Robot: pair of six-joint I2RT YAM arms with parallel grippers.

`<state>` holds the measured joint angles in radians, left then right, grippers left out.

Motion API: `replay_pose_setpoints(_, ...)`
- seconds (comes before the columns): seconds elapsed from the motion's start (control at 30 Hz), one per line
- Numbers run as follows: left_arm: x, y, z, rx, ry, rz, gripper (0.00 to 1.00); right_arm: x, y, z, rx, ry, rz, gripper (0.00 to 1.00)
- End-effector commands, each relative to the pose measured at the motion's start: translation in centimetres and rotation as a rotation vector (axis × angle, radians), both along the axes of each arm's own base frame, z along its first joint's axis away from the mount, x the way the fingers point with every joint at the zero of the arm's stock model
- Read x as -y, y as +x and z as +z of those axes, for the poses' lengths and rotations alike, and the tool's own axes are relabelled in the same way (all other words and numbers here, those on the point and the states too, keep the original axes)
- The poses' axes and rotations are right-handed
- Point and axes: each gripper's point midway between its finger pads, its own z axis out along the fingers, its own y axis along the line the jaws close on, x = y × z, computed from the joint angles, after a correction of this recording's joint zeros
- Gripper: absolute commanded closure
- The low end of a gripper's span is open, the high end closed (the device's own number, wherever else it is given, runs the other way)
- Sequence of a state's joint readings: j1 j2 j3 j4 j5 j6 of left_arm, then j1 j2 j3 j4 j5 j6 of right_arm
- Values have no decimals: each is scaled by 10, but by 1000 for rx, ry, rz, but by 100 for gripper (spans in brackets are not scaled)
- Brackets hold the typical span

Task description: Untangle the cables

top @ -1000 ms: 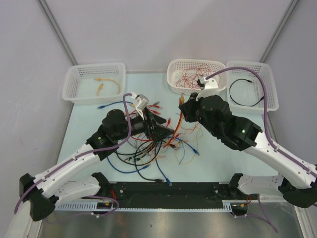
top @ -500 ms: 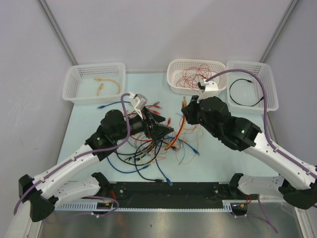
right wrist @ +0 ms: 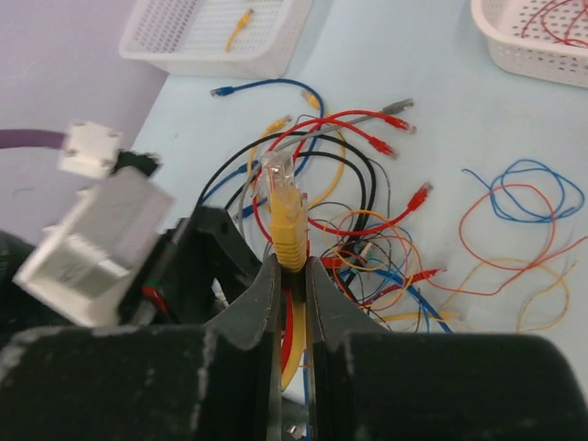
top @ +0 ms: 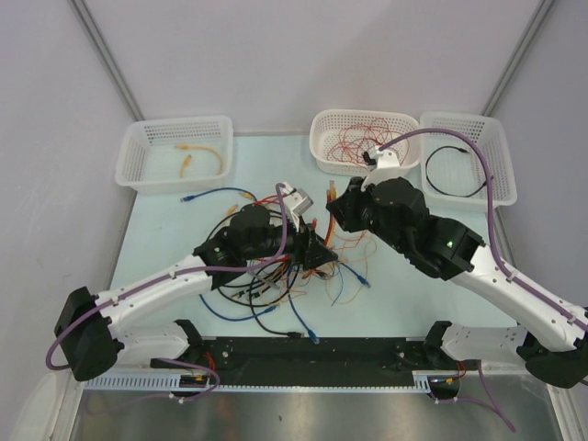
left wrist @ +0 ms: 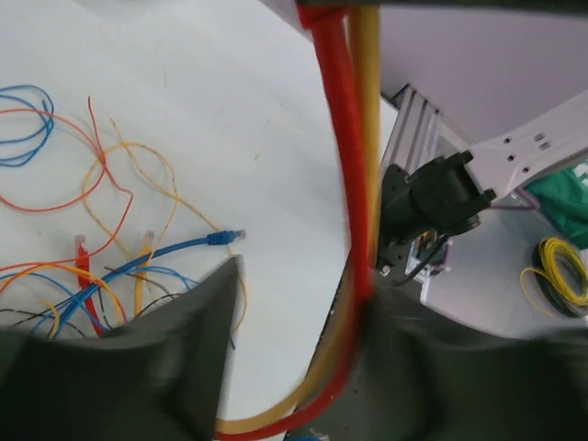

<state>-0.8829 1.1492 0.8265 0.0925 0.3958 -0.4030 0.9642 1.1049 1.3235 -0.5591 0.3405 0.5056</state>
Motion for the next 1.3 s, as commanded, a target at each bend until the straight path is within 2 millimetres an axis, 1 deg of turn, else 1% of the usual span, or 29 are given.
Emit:
replay_pose_setpoints(0.0, 6, 16, 31, 78, -30, 49, 84, -8, -8, 36, 51, 131, 54, 100)
replay_pose_setpoints(0.03, 1, 25, 40, 101, -37, 104, 99, -2, -5, 37, 60, 127, 26, 93)
replay_pose_setpoints(0.07, -3, 28, 50, 123, -46, 130, 100, 4, -5, 39, 67, 127, 7, 82)
replay_pose_setpoints(0.1, -9, 31, 78, 167, -90, 158, 100, 15, -2, 38, 73, 111, -44, 57)
replay_pose_setpoints(0.17, -19, 38, 102, 213, -100, 209, 100, 29, -1, 43, 94, 107, -87, 43)
replay_pose_setpoints(0.2, -25, 40, 132, 250, -131, 228, 100, 37, 1, 44, 105, 95, -119, 36)
replay_pose_setpoints(0.27, -32, 44, 150, 266, -111, 259, 100, 48, 0, 49, 121, 99, -148, 33)
replay_pose_setpoints(0.3, -36, 44, 186, 305, -157, 270, 100, 55, 2, 49, 126, 89, -177, 32)
replay_pose_setpoints(0.33, -35, 46, 190, 299, -140, 272, 100, 59, 2, 49, 130, 87, -189, 32)
replay_pose_setpoints(0.37, -35, 45, 203, 310, -154, 268, 100, 63, 2, 49, 133, 82, -203, 32)
replay_pose_setpoints(0.4, -38, 41, 237, 342, -211, 267, 100, 70, 2, 50, 142, 84, -227, 33)
replay_pose_setpoints(0.43, -38, 39, 248, 341, -224, 260, 100, 74, 2, 52, 148, 89, -239, 33)
replay_pose_setpoints(0.47, -30, 39, 252, 322, -233, 234, 100, 77, 2, 50, 150, 87, -250, 34)
replay_pose_setpoints(0.5, -33, 33, 281, 343, -285, 226, 100, 84, 1, 54, 162, 99, -269, 34)
replay_pose_setpoints(0.53, -30, 32, 288, 333, -299, 213, 100, 89, 1, 55, 166, 105, -284, 35)
replay_pose_setpoints(0.57, -26, 28, 305, 320, -338, 186, 100, 94, 1, 55, 173, 106, -301, 35)
replay_pose_setpoints(0.7, -18, 20, 336, 295, -403, 132, 100, 107, 0, 61, 200, 118, -327, 36)
replay_pose_setpoints(0.73, -18, 20, 337, 286, -394, 134, 100, 109, 0, 63, 204, 121, -326, 37)
replay_pose_setpoints(0.77, -22, 19, 349, 303, -407, 141, 100, 107, 0, 61, 201, 112, -318, 37)
replay_pose_setpoints(0.87, -30, 33, 341, 294, -370, 205, 100, 105, 1, 52, 182, 89, -310, 36)
replay_pose_setpoints(0.97, -42, 49, 312, 229, -339, 271, 100, 102, 2, 39, 161, 69, -302, 36)
replay_pose_setpoints(1.0, -42, 66, 273, 169, -281, 303, 100, 102, 3, 37, 157, 65, -306, 36)
replay_pose_setpoints(1.03, -50, 60, 272, 148, -315, 303, 100, 102, 4, 33, 152, 57, -304, 37)
replay_pose_setpoints(1.07, -48, 69, 230, 82, -262, 316, 100, 101, 4, 30, 149, 52, -303, 37)
replay_pose_setpoints(1.1, -54, 75, 216, 61, -255, 340, 100, 102, 4, 29, 148, 48, -304, 37)
replay_pose_setpoints(1.13, -61, 71, 213, 59, -278, 349, 100, 102, 5, 24, 142, 39, -306, 37)
replay_pose_setpoints(1.17, -64, 81, 174, 8, -224, 378, 100, 101, 6, 21, 139, 31, -305, 37)
replay_pose_setpoints(1.23, -69, 85, 145, -23, -184, 402, 100, 101, 7, 16, 130, 22, -303, 37)
replay_pose_setpoints(1.27, -71, 89, 117, -62, -136, 425, 100, 99, 8, 11, 123, 19, -299, 37)
